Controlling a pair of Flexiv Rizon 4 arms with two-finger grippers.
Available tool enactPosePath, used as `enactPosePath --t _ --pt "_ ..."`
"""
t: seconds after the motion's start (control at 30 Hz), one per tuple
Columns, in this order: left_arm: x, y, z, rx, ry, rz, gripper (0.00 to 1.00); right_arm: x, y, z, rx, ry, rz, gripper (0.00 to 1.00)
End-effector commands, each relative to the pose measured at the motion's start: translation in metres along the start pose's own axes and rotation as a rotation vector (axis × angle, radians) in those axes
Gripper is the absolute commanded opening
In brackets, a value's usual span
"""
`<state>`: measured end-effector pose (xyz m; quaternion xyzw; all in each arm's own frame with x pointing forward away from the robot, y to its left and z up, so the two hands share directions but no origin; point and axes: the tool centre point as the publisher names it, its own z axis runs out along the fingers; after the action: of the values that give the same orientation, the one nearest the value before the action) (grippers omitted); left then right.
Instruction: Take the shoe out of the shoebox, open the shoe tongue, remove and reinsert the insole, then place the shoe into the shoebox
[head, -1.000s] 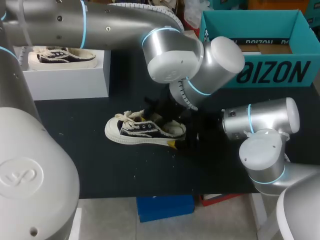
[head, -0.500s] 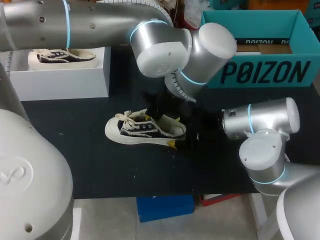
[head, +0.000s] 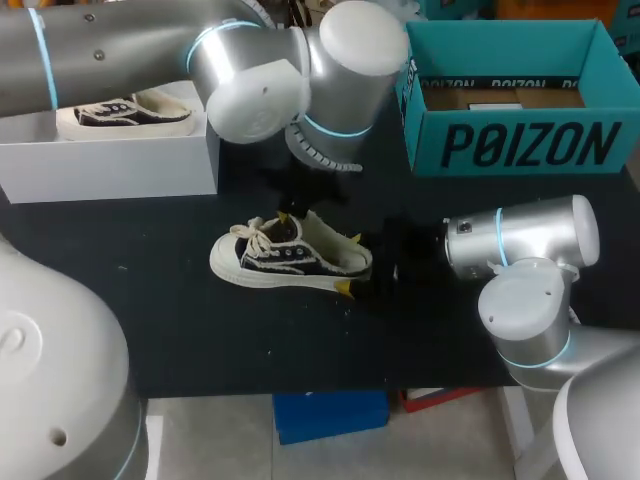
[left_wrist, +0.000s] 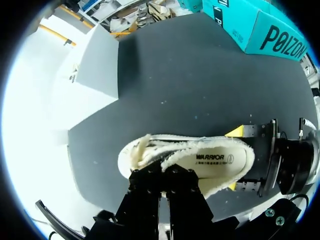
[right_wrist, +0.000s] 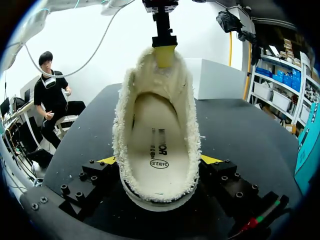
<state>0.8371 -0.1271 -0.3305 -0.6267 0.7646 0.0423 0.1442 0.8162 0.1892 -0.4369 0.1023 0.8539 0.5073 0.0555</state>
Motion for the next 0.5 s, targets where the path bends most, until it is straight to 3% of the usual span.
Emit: enactPosePath --t 0.03,0.5 --pt "-0.014 0.007 -0.002 0.031 0.163 -0.008 0.0 0.0 -0.001 0.004 0.003 -0.001 0.002 0.0" --pt "-0.037 0.012 0.007 0.071 0.278 -0.04 0.0 0.0 -0.001 0.004 0.003 -0.001 0.002 0.0"
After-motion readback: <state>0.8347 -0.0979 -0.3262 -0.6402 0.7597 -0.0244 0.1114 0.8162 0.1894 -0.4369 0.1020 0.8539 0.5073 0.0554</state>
